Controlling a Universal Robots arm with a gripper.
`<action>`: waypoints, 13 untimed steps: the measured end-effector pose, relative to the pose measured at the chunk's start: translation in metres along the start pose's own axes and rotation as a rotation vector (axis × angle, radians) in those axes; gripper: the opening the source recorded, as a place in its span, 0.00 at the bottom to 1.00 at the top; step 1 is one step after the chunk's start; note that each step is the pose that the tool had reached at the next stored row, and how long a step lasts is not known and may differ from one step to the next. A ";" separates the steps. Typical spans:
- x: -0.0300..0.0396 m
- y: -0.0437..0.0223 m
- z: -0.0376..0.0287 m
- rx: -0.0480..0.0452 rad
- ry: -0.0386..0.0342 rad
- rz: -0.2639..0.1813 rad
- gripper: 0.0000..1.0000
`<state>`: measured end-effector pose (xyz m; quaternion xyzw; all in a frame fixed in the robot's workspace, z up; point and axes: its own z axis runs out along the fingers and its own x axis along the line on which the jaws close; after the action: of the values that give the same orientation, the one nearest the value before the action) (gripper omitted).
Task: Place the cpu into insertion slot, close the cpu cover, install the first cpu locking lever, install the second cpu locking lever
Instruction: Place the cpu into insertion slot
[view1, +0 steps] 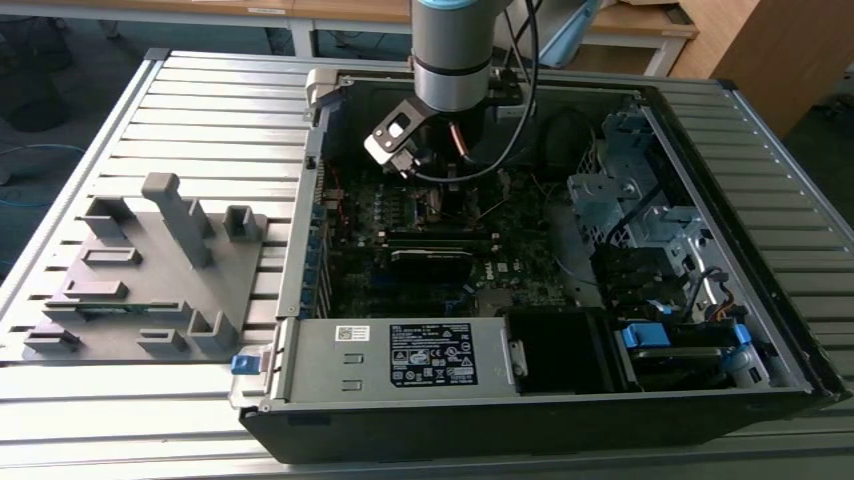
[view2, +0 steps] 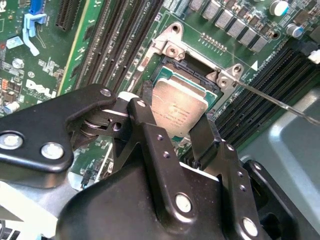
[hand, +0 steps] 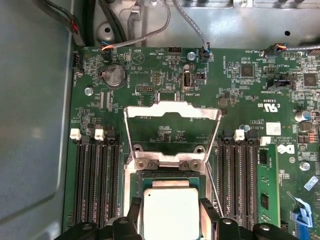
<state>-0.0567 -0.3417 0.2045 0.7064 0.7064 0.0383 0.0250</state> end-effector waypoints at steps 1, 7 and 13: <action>0.0002 -0.0001 0.0010 0.0000 -0.0001 0.000 0.54; 0.0005 -0.0006 0.0052 0.0002 -0.0004 0.001 0.54; 0.0005 -0.0010 0.0095 -0.0002 -0.0011 0.012 0.54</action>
<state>-0.0569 -0.3410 0.1950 0.7104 0.7023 0.0381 0.0252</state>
